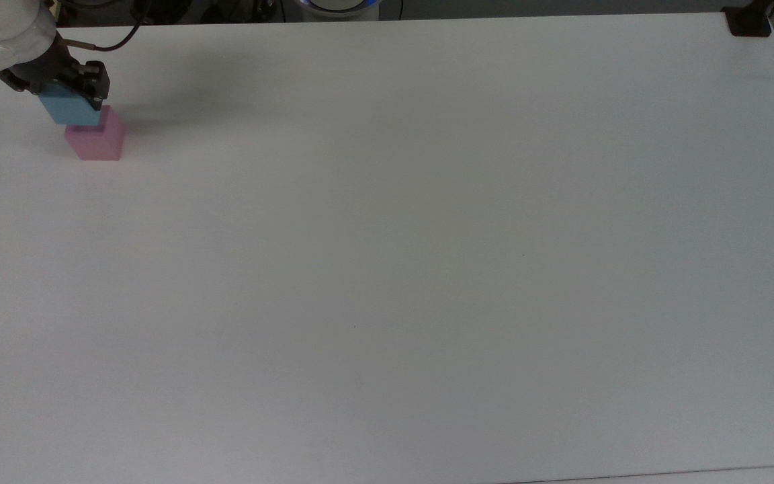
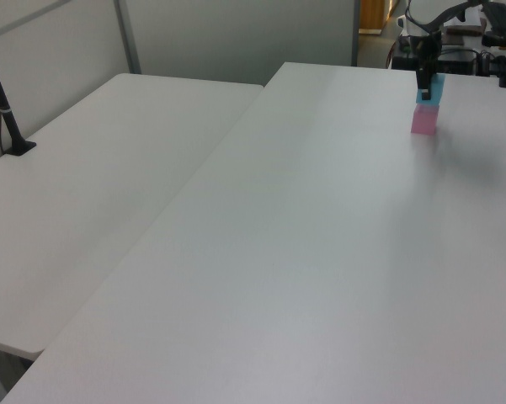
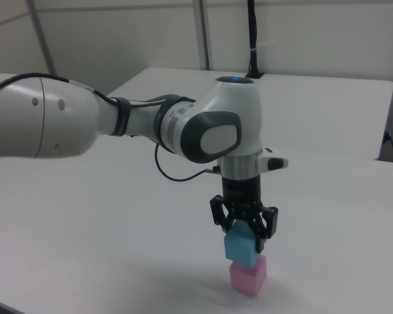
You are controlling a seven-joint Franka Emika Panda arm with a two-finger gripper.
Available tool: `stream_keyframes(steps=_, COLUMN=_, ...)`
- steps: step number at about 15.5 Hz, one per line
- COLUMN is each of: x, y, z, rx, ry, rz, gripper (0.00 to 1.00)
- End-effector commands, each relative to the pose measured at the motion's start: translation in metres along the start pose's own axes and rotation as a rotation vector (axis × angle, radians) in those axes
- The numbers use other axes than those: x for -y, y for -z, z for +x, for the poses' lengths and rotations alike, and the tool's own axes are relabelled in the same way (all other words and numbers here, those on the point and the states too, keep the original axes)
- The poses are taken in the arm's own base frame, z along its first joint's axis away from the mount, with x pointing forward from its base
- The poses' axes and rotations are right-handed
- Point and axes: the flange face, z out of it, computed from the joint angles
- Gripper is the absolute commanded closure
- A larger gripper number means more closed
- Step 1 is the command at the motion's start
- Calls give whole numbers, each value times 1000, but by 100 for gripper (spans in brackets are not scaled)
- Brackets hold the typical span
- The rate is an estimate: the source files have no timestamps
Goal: Put blue cube on pink cube
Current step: 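Open the gripper to release the light-blue cube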
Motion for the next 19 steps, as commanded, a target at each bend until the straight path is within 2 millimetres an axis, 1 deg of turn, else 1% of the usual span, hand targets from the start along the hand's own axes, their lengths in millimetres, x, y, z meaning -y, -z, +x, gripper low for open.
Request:
stream_keyframes(steps=1, x=-3, y=0, z=0, rx=-13, ry=23, rz=-22, gripper=0)
stream_keyframes(steps=5, x=-3, y=0, z=0, rx=-13, ry=22, rz=-22, gripper=0)
stream_keyframes(steps=7, x=-4, y=8, z=-1, rx=-20, ry=16, rz=-24, gripper=0)
stream_keyframes(steps=9, x=-2, y=30, z=-1, rx=-48, ry=7, rz=-39, gripper=0)
stream_keyframes(steps=11, x=11, y=68, z=-4, rx=-45, ry=12, rz=-32, gripper=0)
stream_keyframes(steps=12, x=27, y=88, z=0, rx=-39, ry=29, rz=-27, gripper=0)
stream_keyframes(steps=13, x=47, y=106, z=4, rx=-29, ry=41, rz=-21, gripper=0)
stream_keyframes(steps=14, x=67, y=119, z=7, rx=-25, ry=34, rz=-12, gripper=0)
stream_keyframes(steps=16, x=126, y=153, z=14, rx=-64, ry=15, rz=13, gripper=0)
stream_keyframes(steps=17, x=165, y=179, z=12, rx=-107, ry=-14, rz=16, gripper=0)
stream_keyframes(steps=18, x=189, y=194, z=10, rx=-132, ry=-25, rz=21, gripper=0)
stream_keyframes(steps=19, x=209, y=205, z=8, rx=-152, ry=-32, rz=26, gripper=0)
